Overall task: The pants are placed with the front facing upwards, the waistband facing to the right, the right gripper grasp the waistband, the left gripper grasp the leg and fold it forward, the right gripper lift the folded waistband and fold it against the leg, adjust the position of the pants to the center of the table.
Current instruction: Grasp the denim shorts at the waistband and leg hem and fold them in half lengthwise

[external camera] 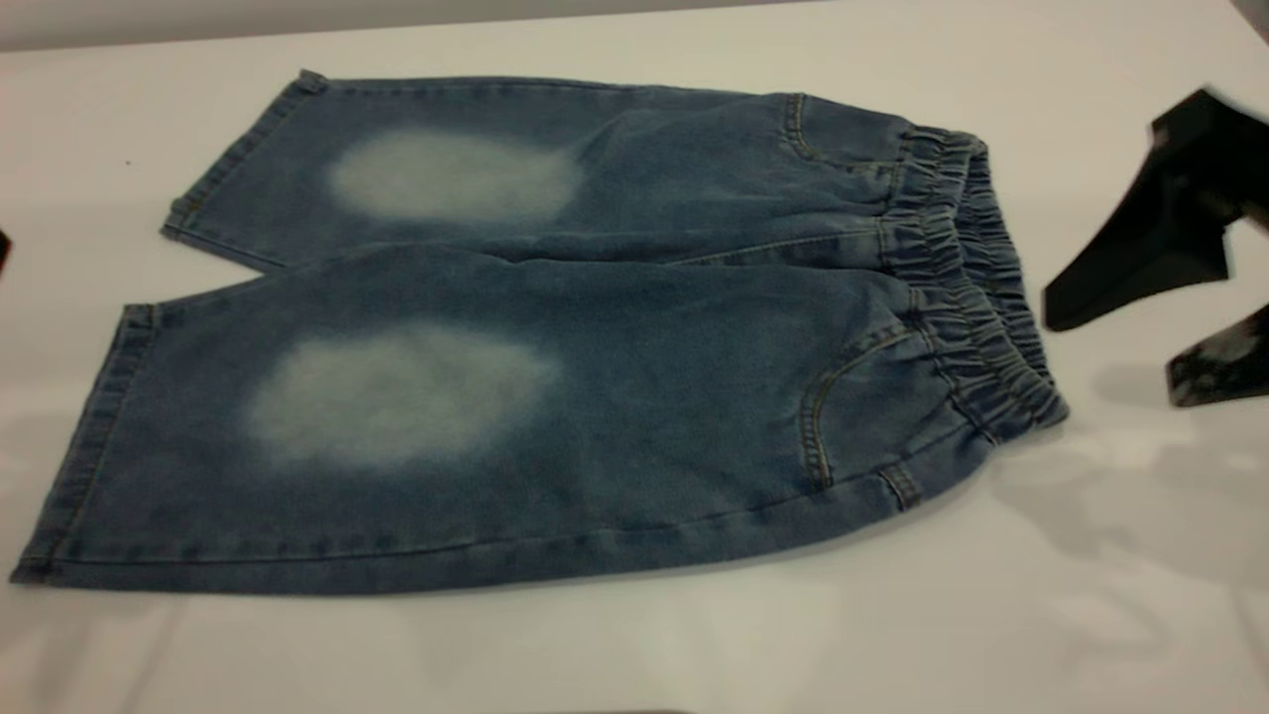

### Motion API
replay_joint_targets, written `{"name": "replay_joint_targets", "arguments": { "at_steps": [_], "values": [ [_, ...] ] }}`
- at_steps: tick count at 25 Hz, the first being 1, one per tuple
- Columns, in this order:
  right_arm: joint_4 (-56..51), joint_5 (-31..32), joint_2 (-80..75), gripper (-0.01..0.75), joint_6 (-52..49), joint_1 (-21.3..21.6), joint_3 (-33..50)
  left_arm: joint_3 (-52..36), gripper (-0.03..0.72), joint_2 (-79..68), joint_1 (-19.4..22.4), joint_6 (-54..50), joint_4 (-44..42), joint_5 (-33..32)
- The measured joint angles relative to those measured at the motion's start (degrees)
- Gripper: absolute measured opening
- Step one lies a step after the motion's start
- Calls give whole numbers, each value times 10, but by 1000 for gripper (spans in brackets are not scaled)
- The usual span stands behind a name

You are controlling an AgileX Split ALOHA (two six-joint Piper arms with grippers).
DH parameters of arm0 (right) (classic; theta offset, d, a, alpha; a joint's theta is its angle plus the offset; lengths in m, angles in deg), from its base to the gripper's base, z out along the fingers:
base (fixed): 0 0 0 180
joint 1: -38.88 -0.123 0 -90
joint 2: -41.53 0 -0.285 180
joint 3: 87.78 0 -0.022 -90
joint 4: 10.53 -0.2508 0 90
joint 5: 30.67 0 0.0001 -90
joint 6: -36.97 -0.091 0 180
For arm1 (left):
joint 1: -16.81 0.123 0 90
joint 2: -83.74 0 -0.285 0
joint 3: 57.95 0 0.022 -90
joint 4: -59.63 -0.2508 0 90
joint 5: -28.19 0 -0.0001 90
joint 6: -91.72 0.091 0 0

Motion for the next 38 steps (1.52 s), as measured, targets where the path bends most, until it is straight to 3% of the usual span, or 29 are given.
{"name": "replay_joint_targets", "arguments": {
  "at_steps": [5,14,38],
  "values": [
    [-99,-5,-73,547,106,0,-2,0,566,-21,0,47,52,3],
    [-170,23,-162,545,212,0,-20,6,566,-40,0,76,86,10],
    [-182,29,-232,544,244,0,-101,6,566,-42,0,76,88,2]
  ]
}}
